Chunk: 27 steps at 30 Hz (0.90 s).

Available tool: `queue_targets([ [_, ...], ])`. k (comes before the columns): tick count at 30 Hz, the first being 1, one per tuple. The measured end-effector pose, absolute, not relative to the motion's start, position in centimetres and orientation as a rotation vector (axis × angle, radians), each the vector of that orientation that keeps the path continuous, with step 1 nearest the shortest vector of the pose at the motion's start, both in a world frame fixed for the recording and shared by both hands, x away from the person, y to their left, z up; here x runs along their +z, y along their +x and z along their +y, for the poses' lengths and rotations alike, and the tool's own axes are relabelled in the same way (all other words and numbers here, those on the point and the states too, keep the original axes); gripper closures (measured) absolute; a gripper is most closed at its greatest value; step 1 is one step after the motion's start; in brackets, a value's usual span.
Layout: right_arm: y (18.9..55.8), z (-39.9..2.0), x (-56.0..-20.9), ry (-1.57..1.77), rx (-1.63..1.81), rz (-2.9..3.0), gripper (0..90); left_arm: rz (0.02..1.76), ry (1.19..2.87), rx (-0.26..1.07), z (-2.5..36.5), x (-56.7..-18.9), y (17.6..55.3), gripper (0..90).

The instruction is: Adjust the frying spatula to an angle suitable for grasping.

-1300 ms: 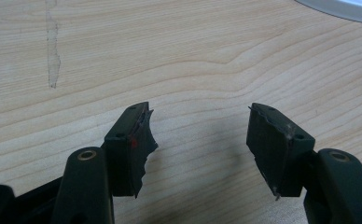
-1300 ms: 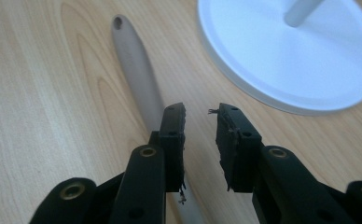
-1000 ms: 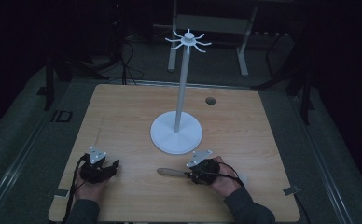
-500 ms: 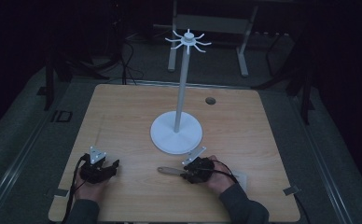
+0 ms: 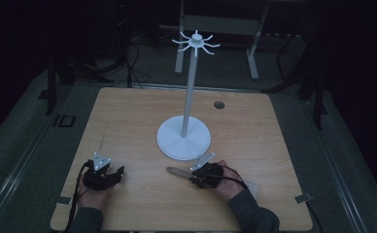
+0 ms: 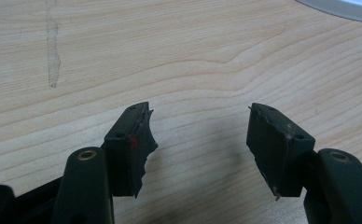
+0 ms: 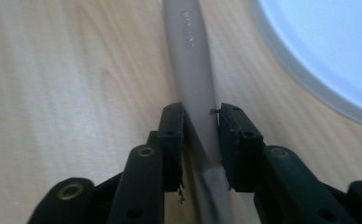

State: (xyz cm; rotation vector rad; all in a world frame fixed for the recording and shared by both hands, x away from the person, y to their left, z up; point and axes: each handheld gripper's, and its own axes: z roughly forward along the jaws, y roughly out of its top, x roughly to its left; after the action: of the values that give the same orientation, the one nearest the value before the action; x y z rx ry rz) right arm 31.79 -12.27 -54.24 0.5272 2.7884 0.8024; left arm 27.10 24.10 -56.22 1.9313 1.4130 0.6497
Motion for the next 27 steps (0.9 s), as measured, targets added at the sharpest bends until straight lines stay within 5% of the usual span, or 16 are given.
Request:
queue_targets([
  [27,35.1,-16.6,-53.4,0.886,0.659,2.734,69.4,1.413,1.933,0.649,24.1,-56.2,27.1,40.1],
])
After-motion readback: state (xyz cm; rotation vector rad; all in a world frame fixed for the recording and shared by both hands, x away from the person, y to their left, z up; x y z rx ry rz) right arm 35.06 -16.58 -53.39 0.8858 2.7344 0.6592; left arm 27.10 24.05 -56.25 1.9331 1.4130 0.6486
